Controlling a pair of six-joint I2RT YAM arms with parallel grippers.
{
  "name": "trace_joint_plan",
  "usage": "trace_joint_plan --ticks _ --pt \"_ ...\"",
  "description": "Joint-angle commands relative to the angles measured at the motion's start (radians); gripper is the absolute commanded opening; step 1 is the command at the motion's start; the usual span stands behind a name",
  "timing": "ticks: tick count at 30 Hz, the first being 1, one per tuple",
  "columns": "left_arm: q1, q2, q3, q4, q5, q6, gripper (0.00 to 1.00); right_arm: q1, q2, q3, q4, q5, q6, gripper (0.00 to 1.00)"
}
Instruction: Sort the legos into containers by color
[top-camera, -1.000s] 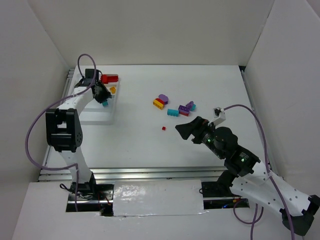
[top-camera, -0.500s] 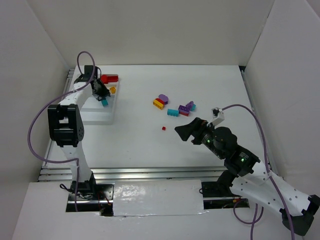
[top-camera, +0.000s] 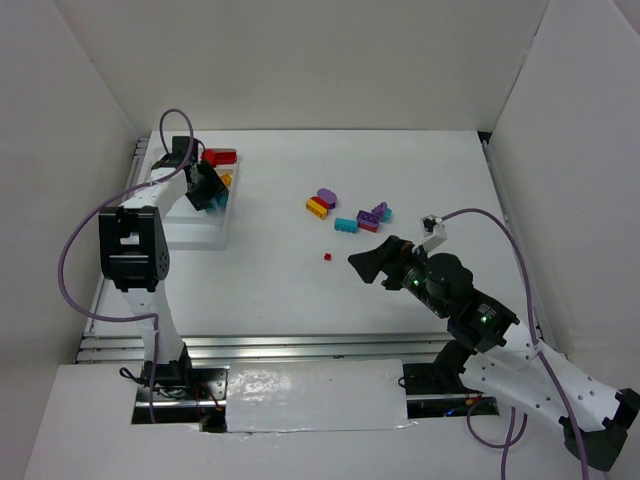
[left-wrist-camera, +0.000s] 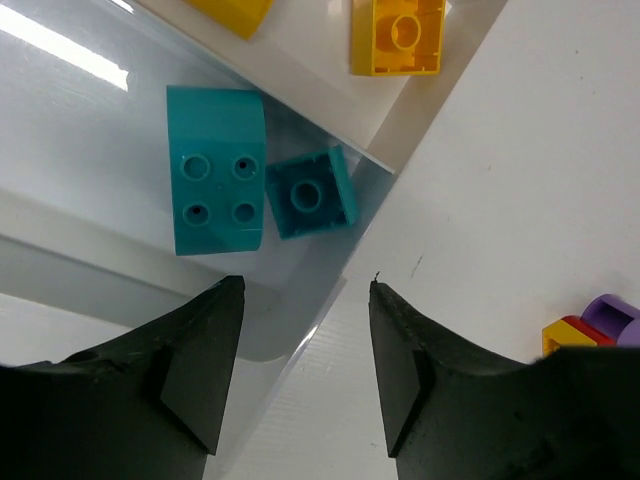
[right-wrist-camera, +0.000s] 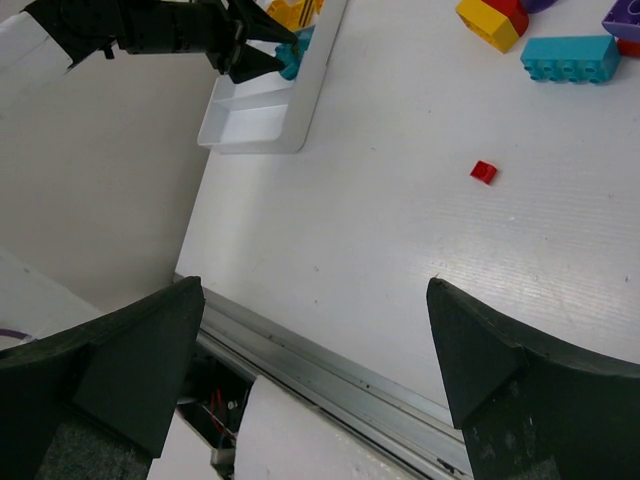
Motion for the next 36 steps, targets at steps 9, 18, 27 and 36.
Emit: trace_joint_plan --ticks 9,18,27,36 --pt "-0.015 -0.202 -0.053 0.043 0.02 -0.002 0.75 -0.006 0.087 -0.004 0.017 0.06 -0.005 1.0" --pt "-0.269 -0.72 -0.24 -0.054 -0.082 0.065 0.99 -0.11 0.832 0.392 -0.171 0.138 -0.059 1.0" --pt "-0.325 -1.119 -0.541 -0.127 -0.011 0.266 0.99 -0.245 1.232 0.802 -0.296 0.002 -0.401 1.0" --pt "-0.326 -1.166 -0.624 -0.12 0.007 0.295 1.0 -0.282 1.449 1.038 -0.465 0.076 -0.279 1.0"
